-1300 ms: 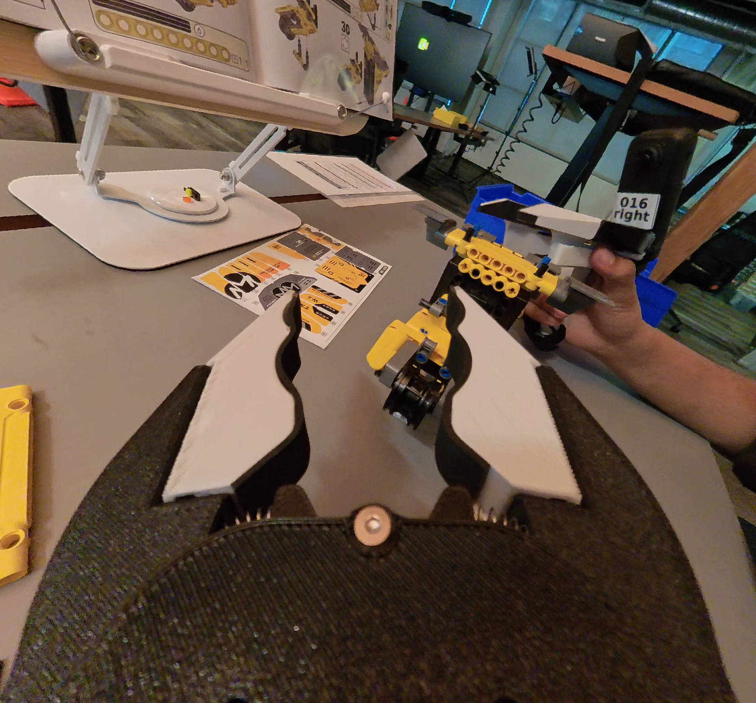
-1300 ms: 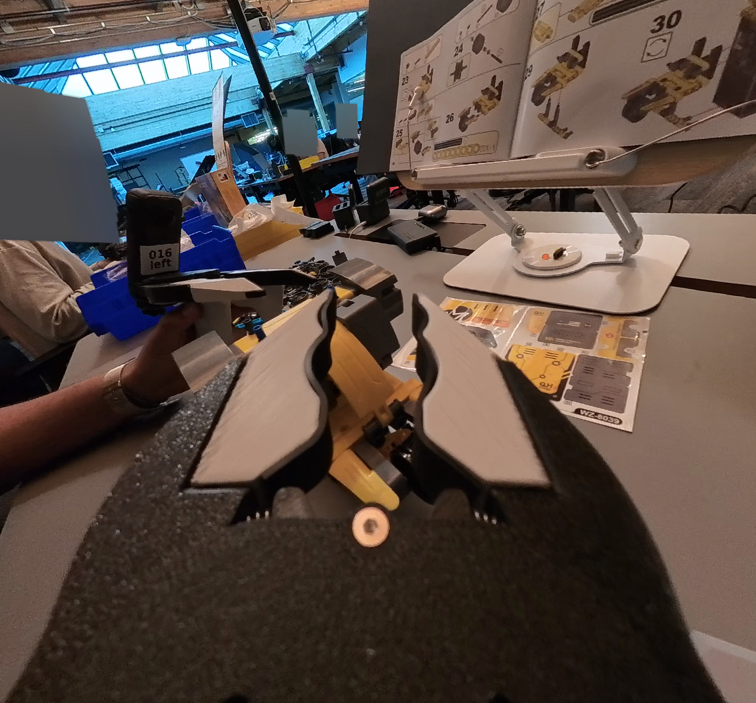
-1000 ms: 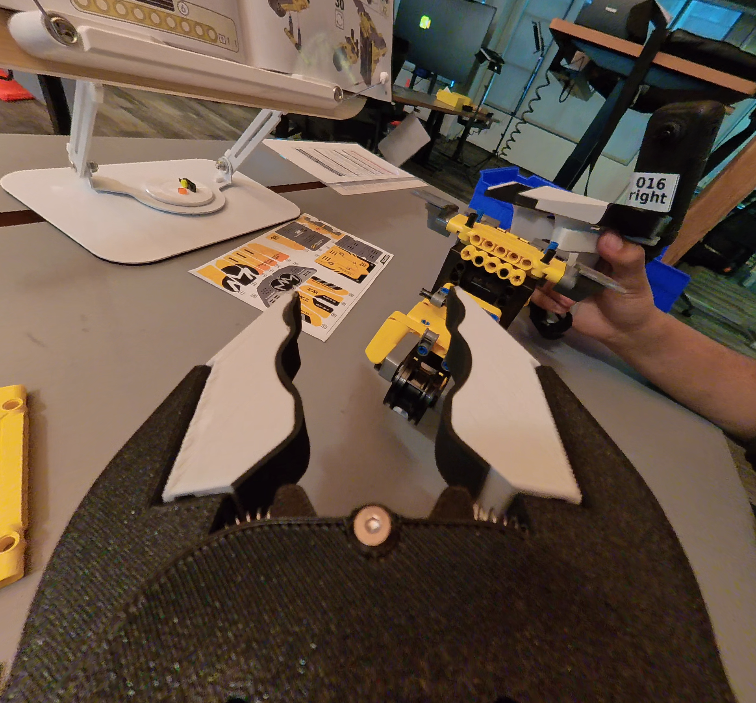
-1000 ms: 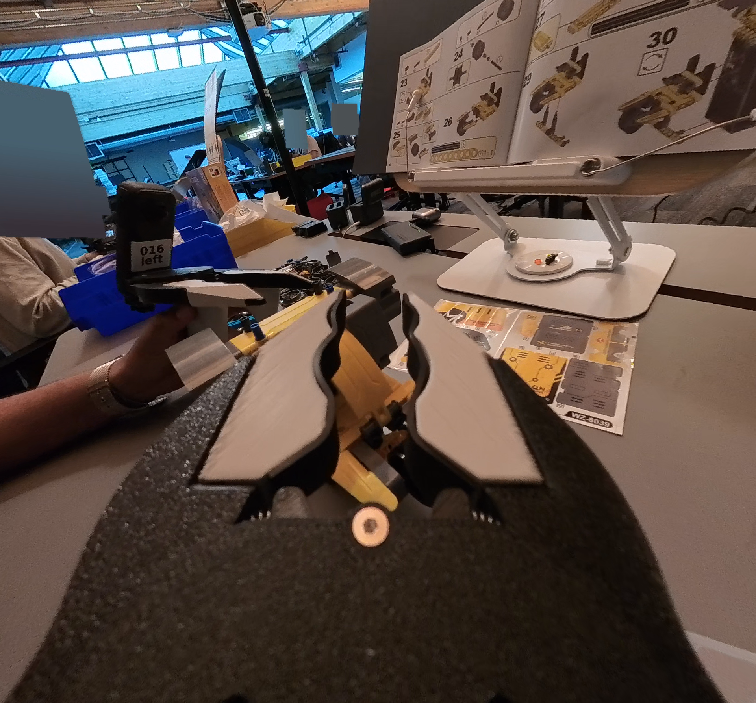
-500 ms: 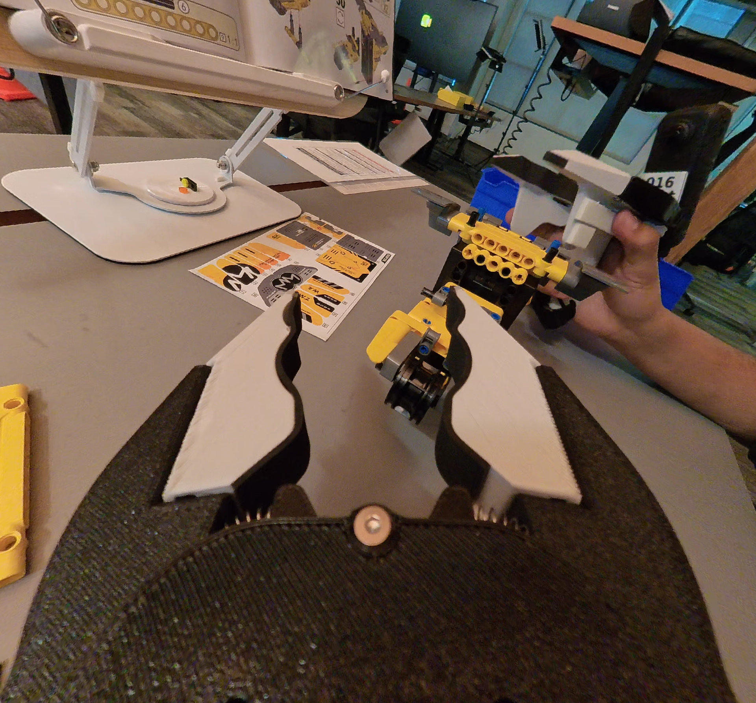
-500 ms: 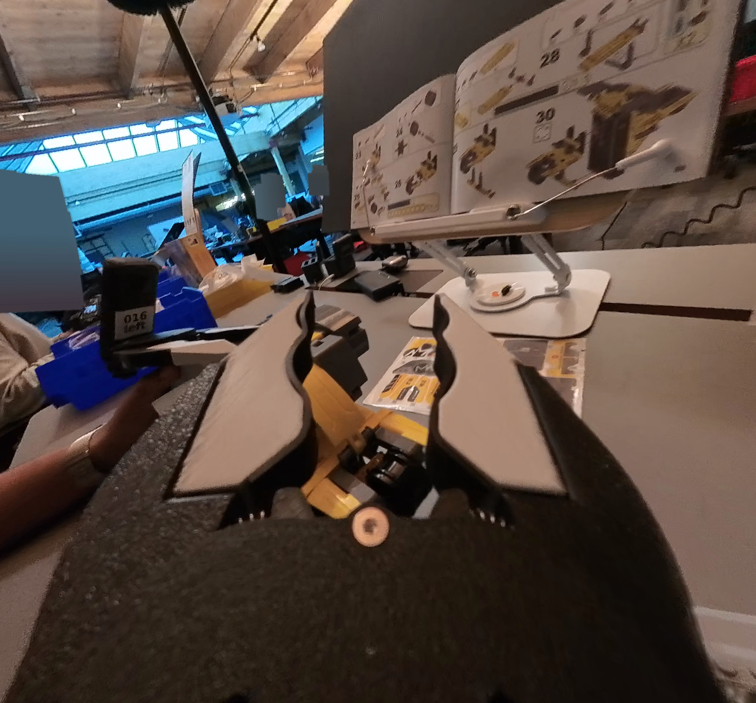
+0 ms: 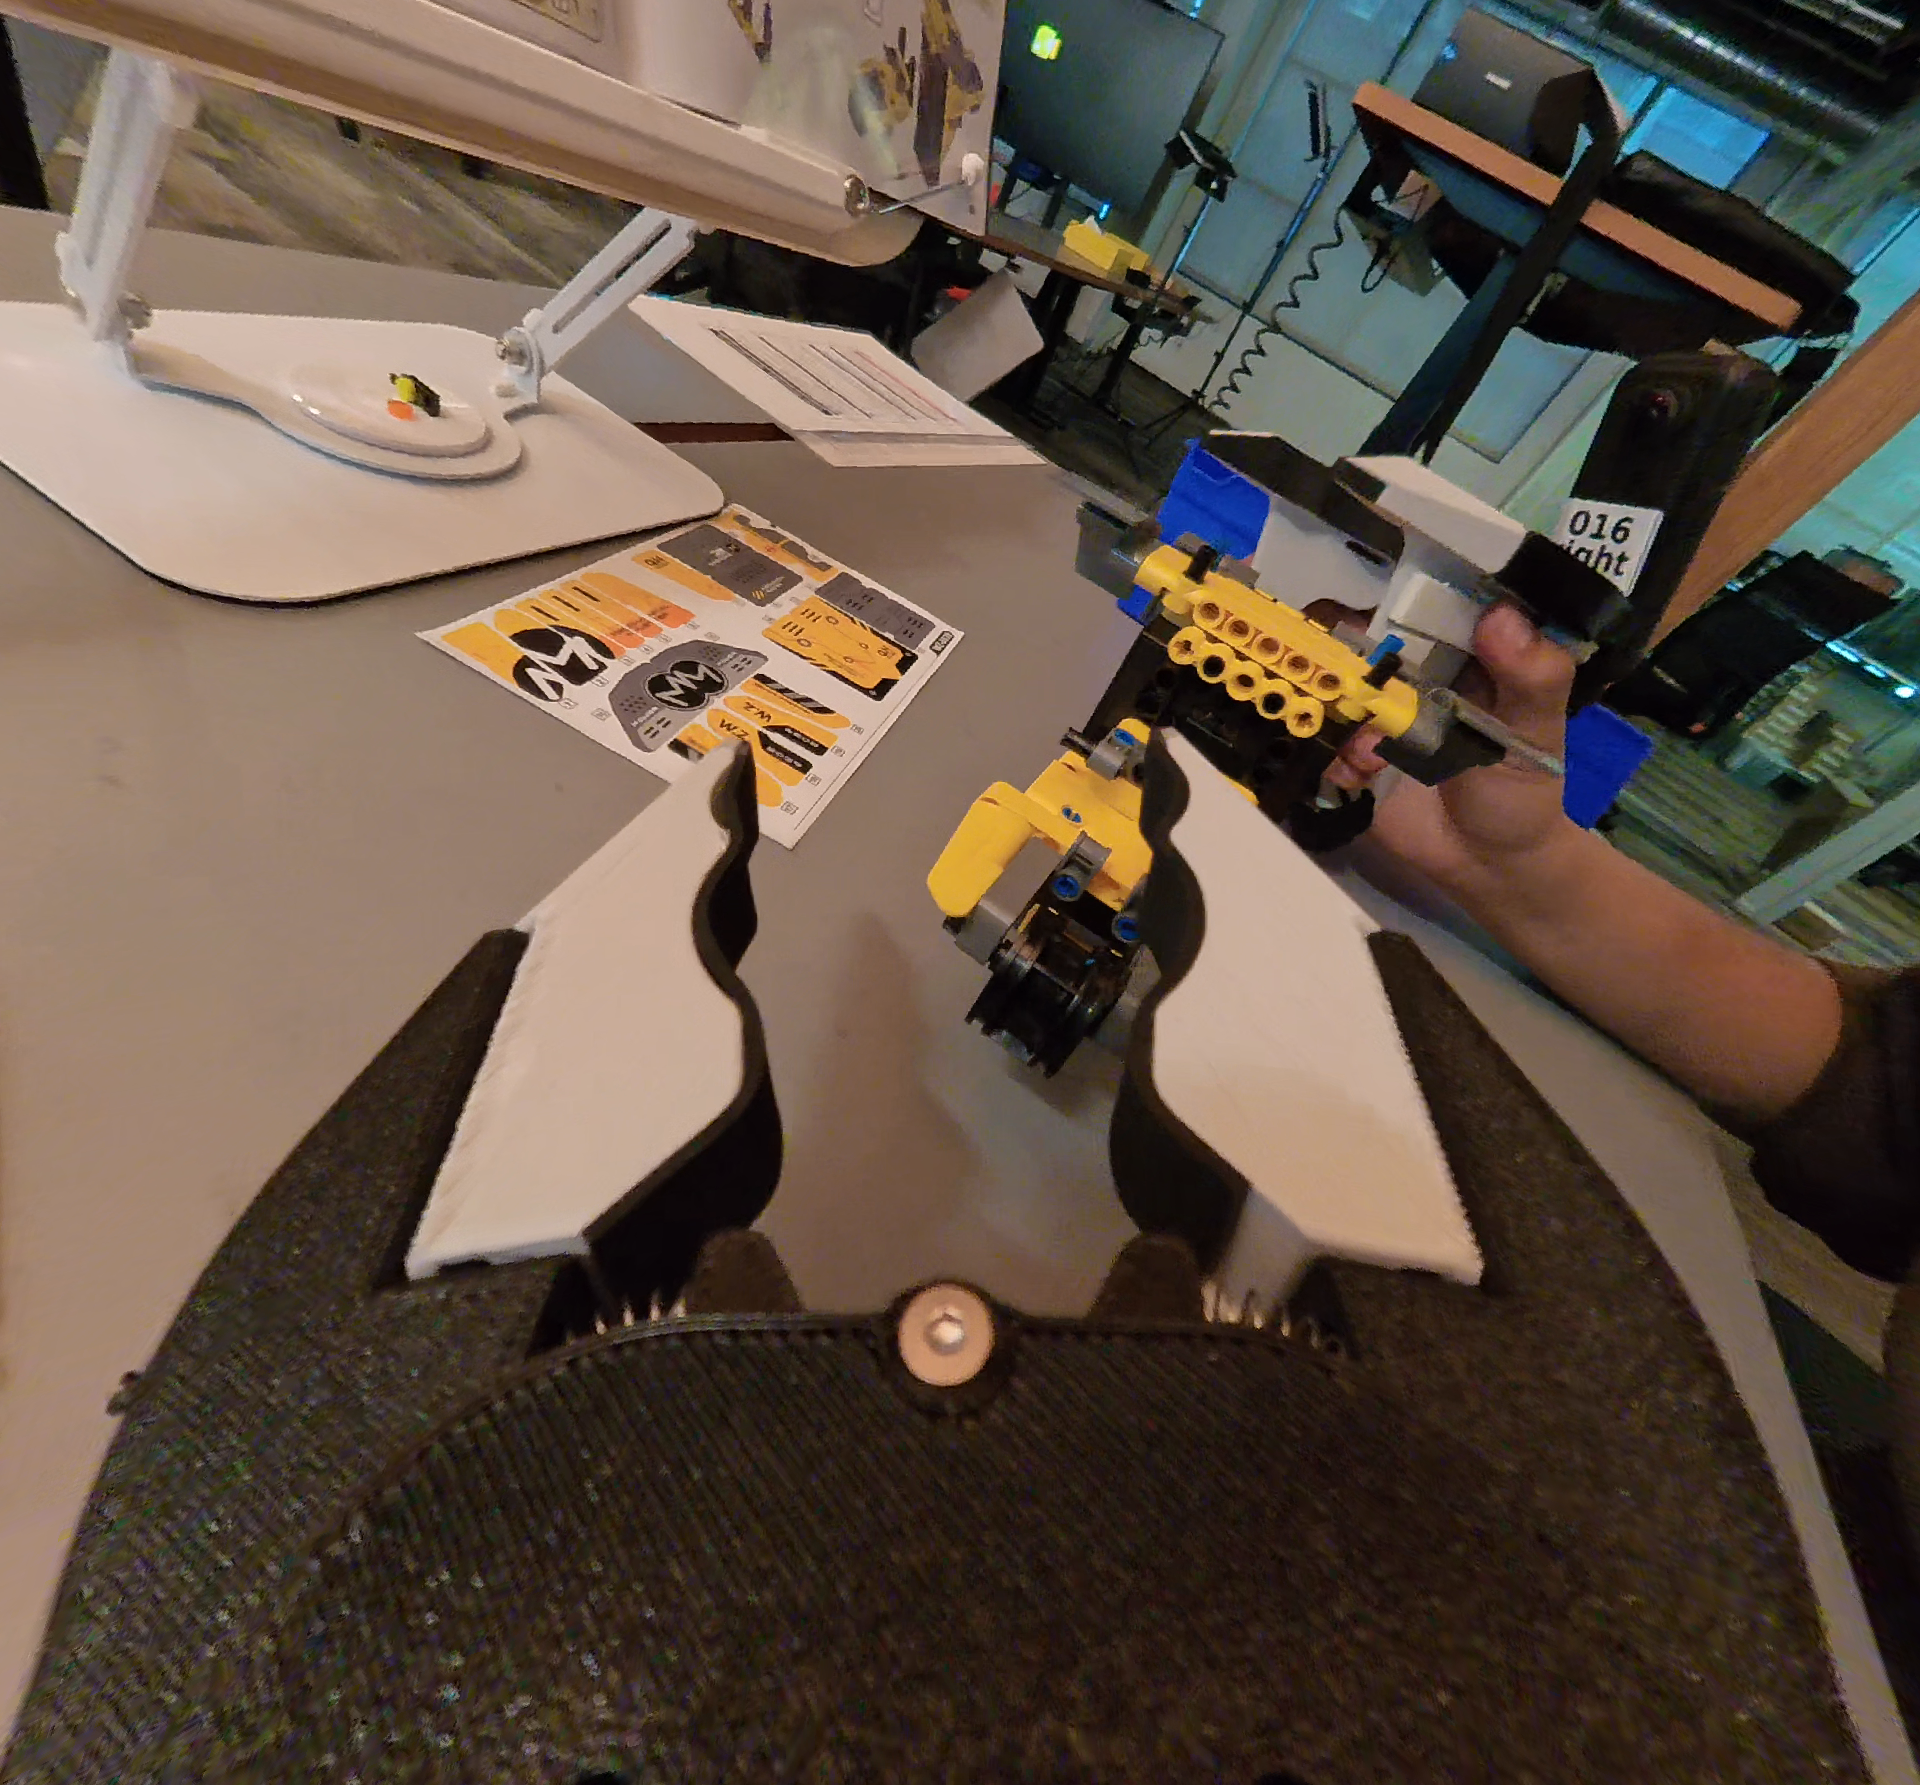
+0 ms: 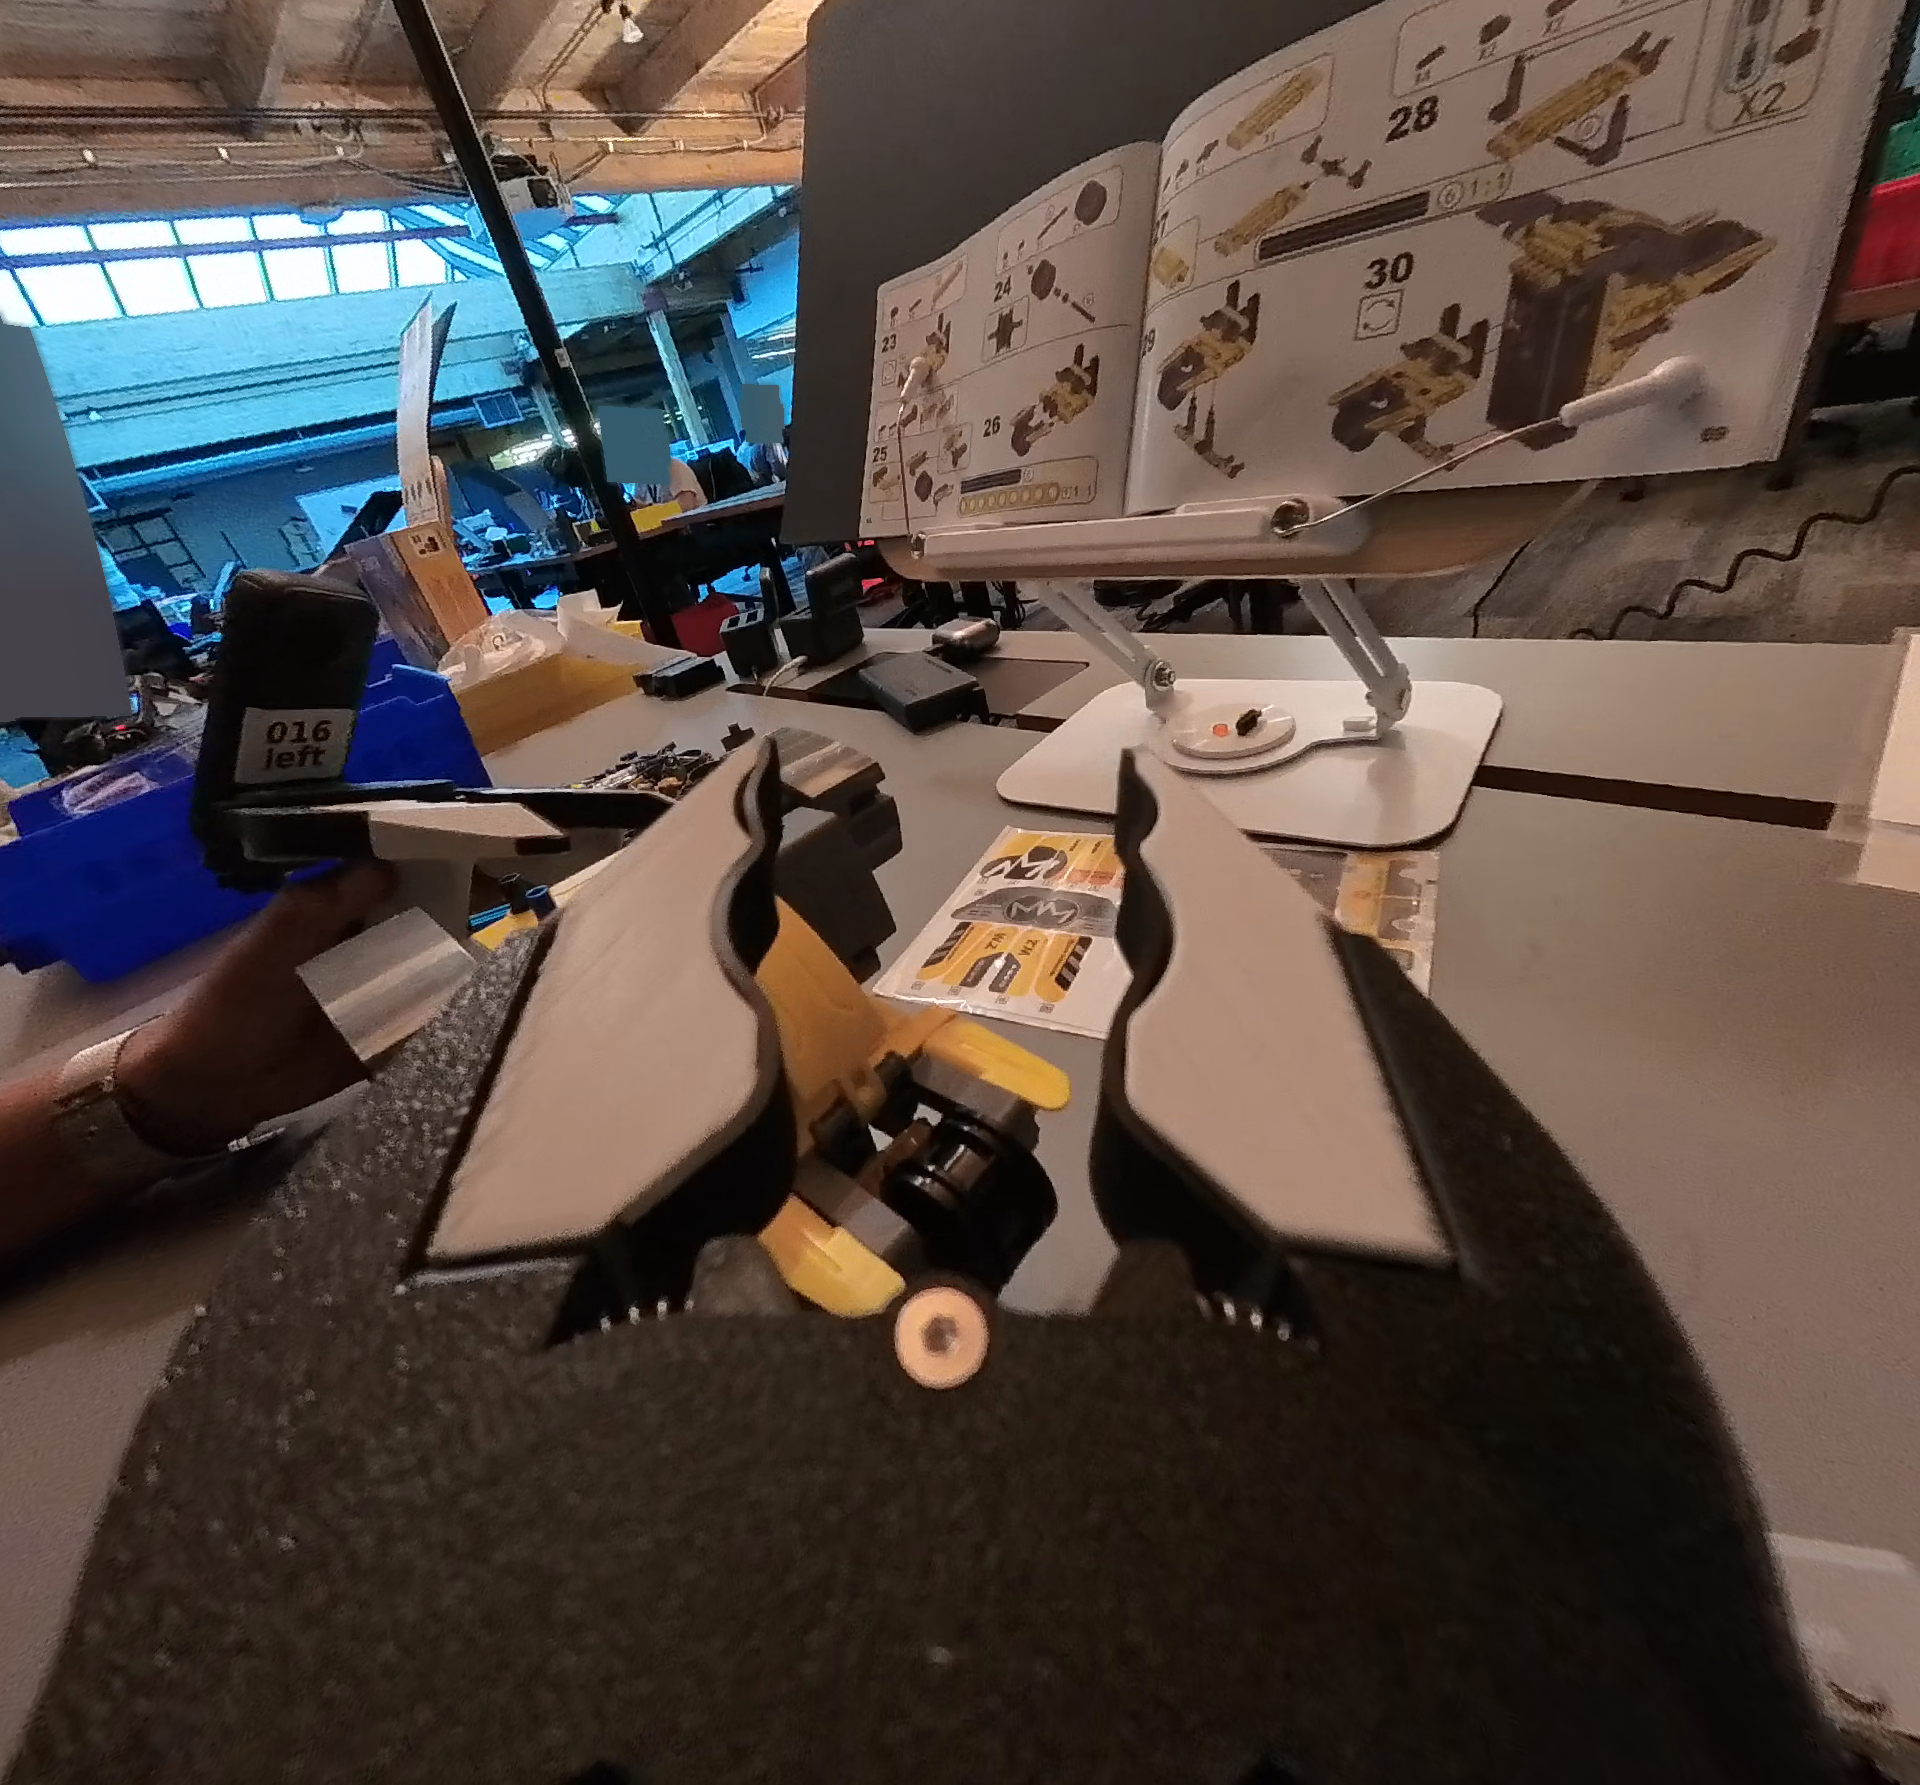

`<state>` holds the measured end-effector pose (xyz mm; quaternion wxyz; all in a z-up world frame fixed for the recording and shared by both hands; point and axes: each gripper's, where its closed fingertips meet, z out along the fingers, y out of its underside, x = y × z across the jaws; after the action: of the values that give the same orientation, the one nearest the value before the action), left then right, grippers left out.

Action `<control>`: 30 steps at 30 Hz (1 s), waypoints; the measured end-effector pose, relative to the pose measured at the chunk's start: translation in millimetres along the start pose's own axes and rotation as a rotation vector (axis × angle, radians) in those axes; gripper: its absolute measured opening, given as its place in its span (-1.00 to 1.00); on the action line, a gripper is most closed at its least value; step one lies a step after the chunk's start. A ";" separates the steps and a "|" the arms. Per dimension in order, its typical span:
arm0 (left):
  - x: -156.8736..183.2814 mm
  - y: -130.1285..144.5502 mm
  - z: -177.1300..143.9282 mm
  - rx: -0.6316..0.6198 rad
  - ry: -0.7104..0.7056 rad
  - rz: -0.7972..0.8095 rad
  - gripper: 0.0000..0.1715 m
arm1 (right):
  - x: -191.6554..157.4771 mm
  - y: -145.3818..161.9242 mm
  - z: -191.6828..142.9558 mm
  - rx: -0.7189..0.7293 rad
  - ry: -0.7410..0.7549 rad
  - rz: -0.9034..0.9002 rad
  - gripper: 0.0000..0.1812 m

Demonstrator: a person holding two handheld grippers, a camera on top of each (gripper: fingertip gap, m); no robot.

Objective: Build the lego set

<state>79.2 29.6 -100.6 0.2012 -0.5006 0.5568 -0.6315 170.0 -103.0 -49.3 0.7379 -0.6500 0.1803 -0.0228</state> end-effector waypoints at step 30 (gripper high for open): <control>44.6 -0.1 -2.1 -0.022 0.275 0.038 0.22 | -41.6 -4.3 -6.9 0.010 -0.388 0.053 -0.10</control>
<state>58.7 -5.6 -82.1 0.1293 -0.4009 0.5955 -0.6841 130.0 -99.1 -35.9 0.7626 -0.6333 0.0514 0.1215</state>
